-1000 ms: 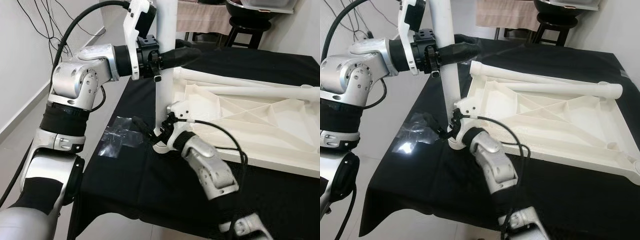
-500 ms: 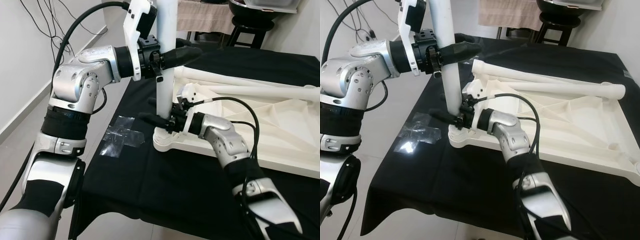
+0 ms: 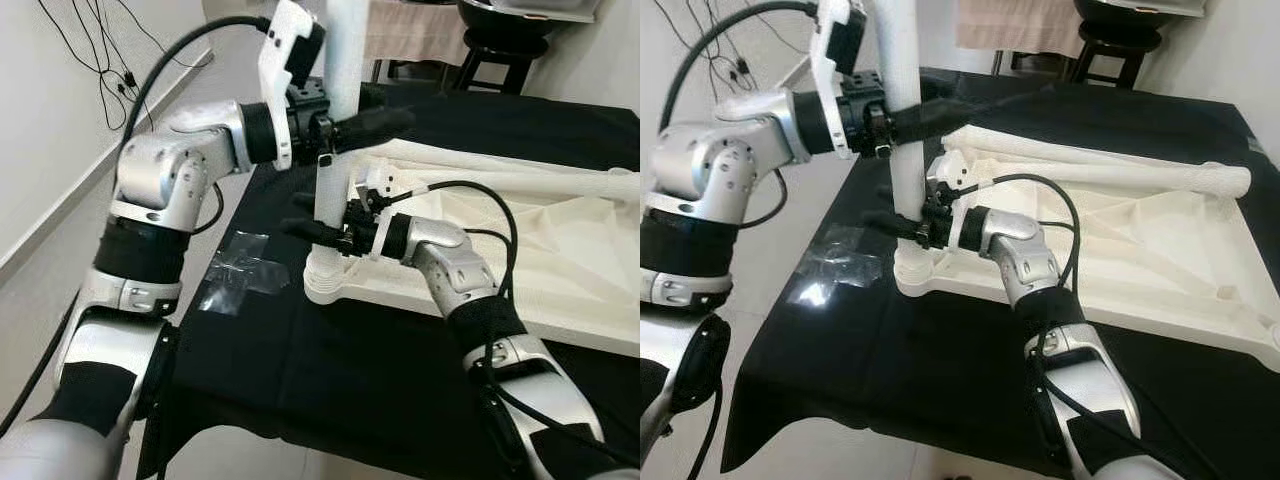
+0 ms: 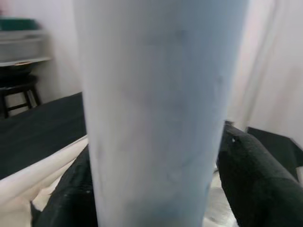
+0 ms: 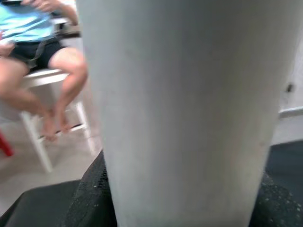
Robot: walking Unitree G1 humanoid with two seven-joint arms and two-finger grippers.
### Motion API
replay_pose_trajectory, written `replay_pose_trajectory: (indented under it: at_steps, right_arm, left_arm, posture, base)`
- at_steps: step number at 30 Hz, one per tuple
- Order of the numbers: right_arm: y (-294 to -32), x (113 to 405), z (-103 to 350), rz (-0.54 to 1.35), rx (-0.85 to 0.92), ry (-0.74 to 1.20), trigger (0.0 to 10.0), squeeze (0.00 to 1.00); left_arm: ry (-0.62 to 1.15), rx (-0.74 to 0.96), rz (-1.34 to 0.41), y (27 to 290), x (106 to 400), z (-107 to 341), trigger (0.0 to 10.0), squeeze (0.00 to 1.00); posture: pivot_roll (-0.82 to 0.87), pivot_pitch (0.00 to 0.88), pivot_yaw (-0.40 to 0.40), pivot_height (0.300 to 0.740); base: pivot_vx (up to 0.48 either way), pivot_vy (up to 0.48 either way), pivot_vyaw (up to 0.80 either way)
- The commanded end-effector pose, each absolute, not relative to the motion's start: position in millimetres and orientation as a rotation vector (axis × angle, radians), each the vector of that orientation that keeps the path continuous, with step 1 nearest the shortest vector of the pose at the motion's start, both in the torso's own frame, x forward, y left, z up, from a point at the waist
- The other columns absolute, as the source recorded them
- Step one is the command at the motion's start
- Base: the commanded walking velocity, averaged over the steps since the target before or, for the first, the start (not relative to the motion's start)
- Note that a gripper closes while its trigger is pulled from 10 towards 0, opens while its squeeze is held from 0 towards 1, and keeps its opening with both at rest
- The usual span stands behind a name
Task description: Building children table
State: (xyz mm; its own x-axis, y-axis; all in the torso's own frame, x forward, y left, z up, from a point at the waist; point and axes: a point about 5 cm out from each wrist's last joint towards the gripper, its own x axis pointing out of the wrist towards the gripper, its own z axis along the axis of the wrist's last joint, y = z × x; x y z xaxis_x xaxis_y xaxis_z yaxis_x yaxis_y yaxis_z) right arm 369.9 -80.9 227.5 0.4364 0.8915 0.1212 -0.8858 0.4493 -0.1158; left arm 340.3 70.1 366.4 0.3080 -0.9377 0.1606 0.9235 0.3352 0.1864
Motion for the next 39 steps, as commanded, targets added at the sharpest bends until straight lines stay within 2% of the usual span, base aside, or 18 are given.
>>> replay_pose_trajectory:
  at_steps: [1,4,6,9,10,12,13,20,25,30,34,36,39]
  right_arm:
    - [-76,369,208,1.024,-0.011,-0.105,0.0,0.00]
    - [-74,367,199,0.920,-0.009,-0.093,0.0,0.00]
    - [-42,317,164,0.599,0.137,-0.052,0.0,0.00]
    - [-42,317,164,0.599,0.137,-0.052,0.0,0.00]
    - [-36,298,164,0.495,0.150,-0.079,0.0,0.00]
    - [-36,298,164,0.495,0.150,-0.079,0.0,0.00]
    - [-28,287,167,0.462,0.096,-0.115,0.0,0.00]
    - [-26,295,172,0.483,0.062,-0.139,0.0,0.00]
    - [-36,302,217,0.545,0.288,-0.228,0.0,0.00]
    - [-58,316,244,0.620,0.406,-0.280,0.0,0.00]
    - [-81,330,257,0.637,0.379,-0.316,0.0,0.00]
    - [-81,330,257,0.637,0.379,-0.316,0.0,0.00]
    - [-94,341,266,0.630,0.377,-0.347,0.0,0.00]
  left_arm:
    - [-0.259,0.078,-1.225,68,341,367,10.0,0.00]
    - [-0.254,0.074,-1.218,69,342,367,10.0,0.00]
    - [-0.243,0.087,-1.206,73,341,365,10.0,0.00]
    - [-0.243,0.087,-1.206,73,341,365,10.0,0.00]
    - [-0.237,0.094,-1.204,74,341,364,10.0,0.00]
    - [-0.237,0.094,-1.204,74,341,364,10.0,0.00]
    - [-0.237,0.095,-1.212,72,341,363,10.0,0.00]
    - [-0.251,0.091,-1.215,70,340,366,10.0,0.00]
    - [-0.273,0.068,-1.248,78,333,370,10.0,0.00]
    - [-0.304,0.009,-1.354,95,314,370,10.0,0.00]
    - [-0.324,-0.088,-1.412,123,294,372,10.0,0.00]
    - [-0.324,-0.088,-1.412,123,294,372,10.0,0.00]
    - [-0.338,-0.132,-1.371,148,281,370,10.0,0.00]
  posture:
    - [-0.01,0.166,-0.058,0.740]
    - [0.00,0.168,-0.061,0.740]
    - [0.01,0.187,-0.052,0.740]
    - [0.01,0.187,-0.052,0.740]
    - [0.01,0.187,-0.052,0.740]
    - [0.01,0.187,-0.052,0.740]
    - [0.00,0.176,-0.039,0.740]
    - [0.00,0.171,-0.040,0.740]
    - [-0.01,0.161,-0.034,0.740]
    - [-0.01,0.156,-0.036,0.740]
    - [0.00,0.149,-0.050,0.740]
    - [0.00,0.149,-0.050,0.740]
    - [0.02,0.147,-0.053,0.740]
  base:
    - [0.000,0.000,0.00]
    - [0.000,0.000,0.00]
    - [0.000,0.000,0.00]
    - [0.000,0.000,0.00]
    - [0.000,0.000,0.00]
    - [0.000,0.000,0.00]
    - [0.000,0.000,0.00]
    - [0.000,0.000,0.00]
    - [0.000,0.000,0.00]
    - [0.000,0.000,0.00]
    - [0.000,0.000,0.00]
    - [0.000,0.000,0.00]
    - [0.000,0.000,0.00]
